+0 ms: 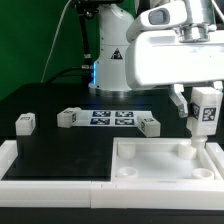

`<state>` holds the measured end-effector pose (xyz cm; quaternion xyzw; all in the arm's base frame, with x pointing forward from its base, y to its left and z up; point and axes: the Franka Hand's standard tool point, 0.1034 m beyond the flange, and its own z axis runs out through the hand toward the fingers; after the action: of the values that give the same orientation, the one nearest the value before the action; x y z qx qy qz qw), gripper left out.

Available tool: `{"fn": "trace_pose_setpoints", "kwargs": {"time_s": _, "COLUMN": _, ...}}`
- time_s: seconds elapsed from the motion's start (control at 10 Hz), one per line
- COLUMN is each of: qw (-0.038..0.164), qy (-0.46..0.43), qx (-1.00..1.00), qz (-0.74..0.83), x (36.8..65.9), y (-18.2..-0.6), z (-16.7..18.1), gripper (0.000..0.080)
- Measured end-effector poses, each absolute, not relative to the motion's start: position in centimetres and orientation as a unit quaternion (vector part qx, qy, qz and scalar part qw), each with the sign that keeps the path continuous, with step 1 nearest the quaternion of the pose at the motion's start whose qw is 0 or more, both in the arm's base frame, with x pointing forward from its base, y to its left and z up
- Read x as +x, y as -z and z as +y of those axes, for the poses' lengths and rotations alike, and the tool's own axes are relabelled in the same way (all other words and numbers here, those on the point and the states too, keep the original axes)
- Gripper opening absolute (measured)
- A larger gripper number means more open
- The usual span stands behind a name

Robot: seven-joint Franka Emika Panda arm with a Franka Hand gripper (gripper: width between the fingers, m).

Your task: Assemble one leg

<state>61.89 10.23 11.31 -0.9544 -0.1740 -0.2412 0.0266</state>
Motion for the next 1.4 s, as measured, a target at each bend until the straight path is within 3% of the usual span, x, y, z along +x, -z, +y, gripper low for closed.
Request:
{"fn": "trace_pose_setpoints", "kwargs": {"time_s": 0.5, "qw": 0.027, "qy": 0.238, "qx": -0.955, "qz": -0.173, "x": 61.6, "y": -11.1, "z": 10.3, "gripper": 0.0288}}
{"fn": "trace_pose_setpoints", "kwargs": {"time_s": 1.4, "qw": 0.037, "qy": 0.228, "qx": -0.961, "qz": -0.153, "x": 62.7, "y": -8.0, "z": 10.5, "gripper": 0.0288}}
